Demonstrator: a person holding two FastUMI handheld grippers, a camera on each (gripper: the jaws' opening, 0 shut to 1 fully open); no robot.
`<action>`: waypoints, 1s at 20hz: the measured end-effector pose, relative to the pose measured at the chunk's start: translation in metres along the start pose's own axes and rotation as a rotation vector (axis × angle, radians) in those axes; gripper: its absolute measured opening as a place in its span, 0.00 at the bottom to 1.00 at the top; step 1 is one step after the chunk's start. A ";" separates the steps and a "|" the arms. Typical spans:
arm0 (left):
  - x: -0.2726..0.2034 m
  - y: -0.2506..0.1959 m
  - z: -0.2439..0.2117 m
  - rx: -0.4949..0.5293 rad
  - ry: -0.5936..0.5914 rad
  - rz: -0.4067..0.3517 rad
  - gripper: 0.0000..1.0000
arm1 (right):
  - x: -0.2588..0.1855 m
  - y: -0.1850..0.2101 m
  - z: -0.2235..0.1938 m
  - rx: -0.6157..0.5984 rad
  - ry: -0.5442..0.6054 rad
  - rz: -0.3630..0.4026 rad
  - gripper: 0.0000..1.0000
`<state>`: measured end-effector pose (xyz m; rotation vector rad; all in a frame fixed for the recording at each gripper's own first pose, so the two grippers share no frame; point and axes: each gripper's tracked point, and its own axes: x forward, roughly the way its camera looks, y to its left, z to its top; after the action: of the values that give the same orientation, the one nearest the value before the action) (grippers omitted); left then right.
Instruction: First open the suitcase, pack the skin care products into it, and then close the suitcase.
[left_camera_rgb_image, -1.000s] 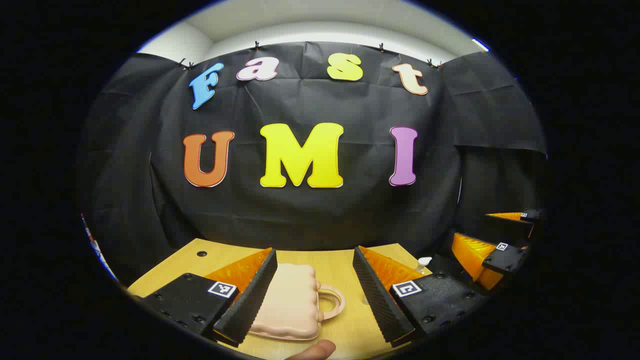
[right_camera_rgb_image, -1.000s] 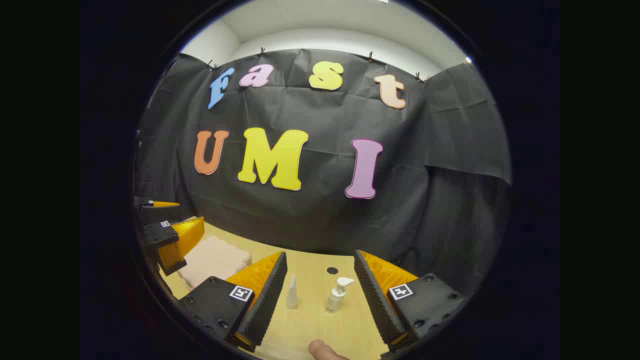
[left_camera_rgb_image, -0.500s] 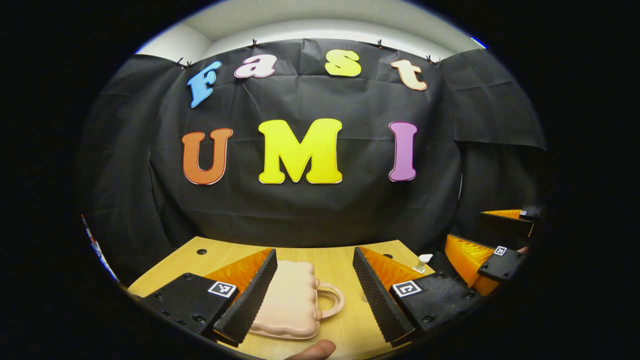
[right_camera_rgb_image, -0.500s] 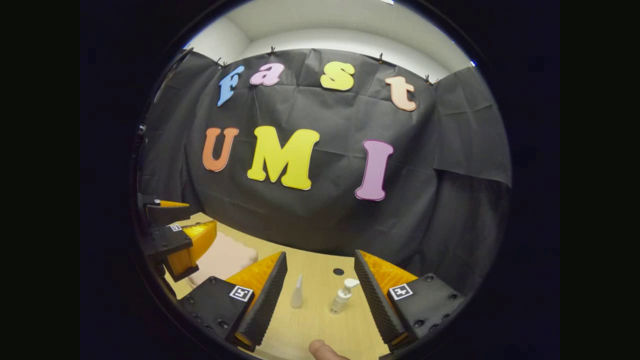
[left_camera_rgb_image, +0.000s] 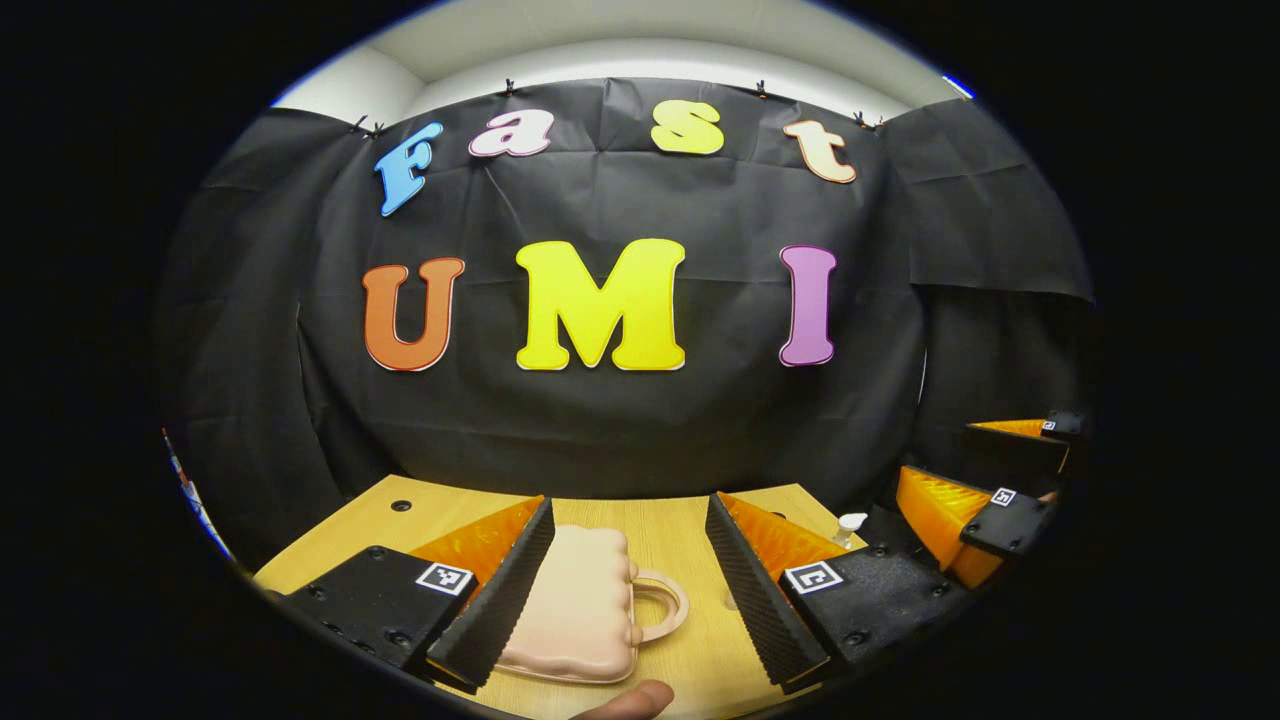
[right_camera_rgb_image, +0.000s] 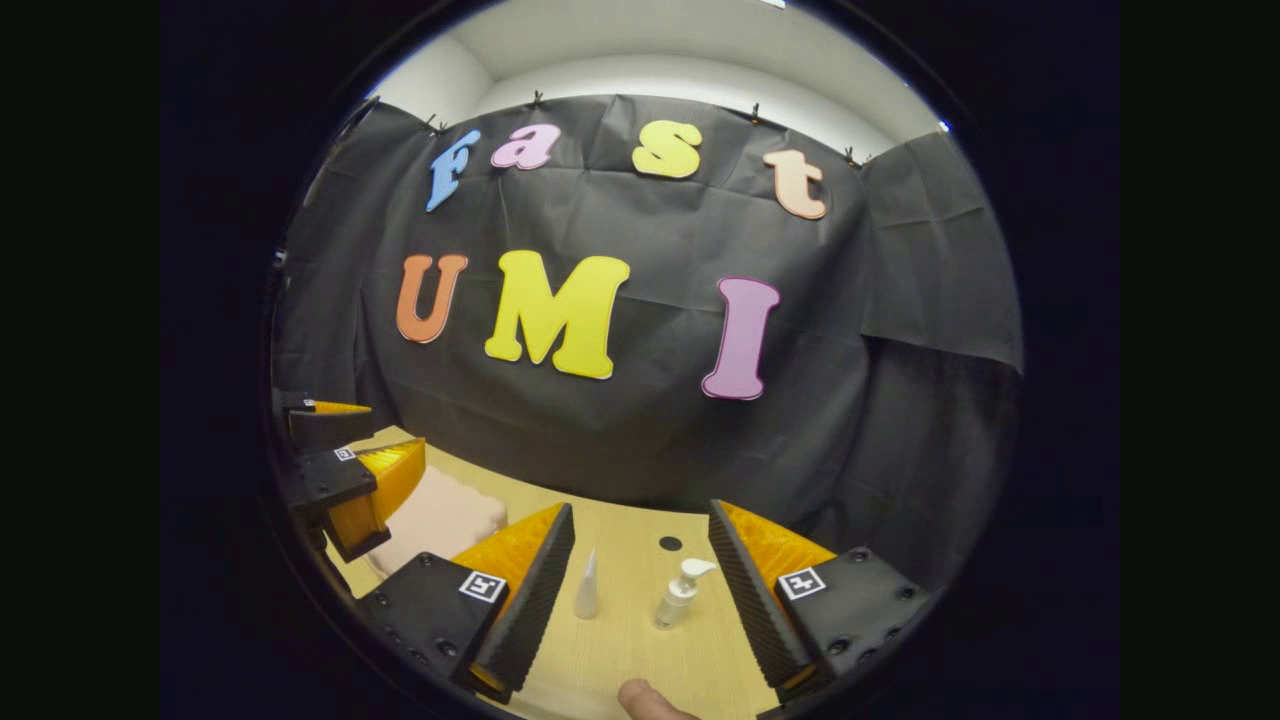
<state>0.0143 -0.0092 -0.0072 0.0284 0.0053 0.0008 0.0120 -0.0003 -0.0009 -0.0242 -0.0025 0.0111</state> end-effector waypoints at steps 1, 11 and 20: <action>0.004 -0.001 -0.006 0.035 -0.003 -0.006 0.97 | 0.001 -0.003 -0.002 0.000 0.004 -0.008 0.80; 0.050 -0.038 -0.159 0.466 0.219 -0.165 0.98 | -0.009 -0.075 -0.063 0.006 0.118 -0.133 0.80; 0.073 -0.048 -0.235 0.805 0.358 -0.172 0.97 | -0.012 -0.116 -0.113 0.015 0.208 -0.151 0.80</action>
<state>0.0863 -0.0501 -0.2438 0.8321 0.3664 -0.1688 0.0016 -0.1189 -0.1108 -0.0104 0.2041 -0.1422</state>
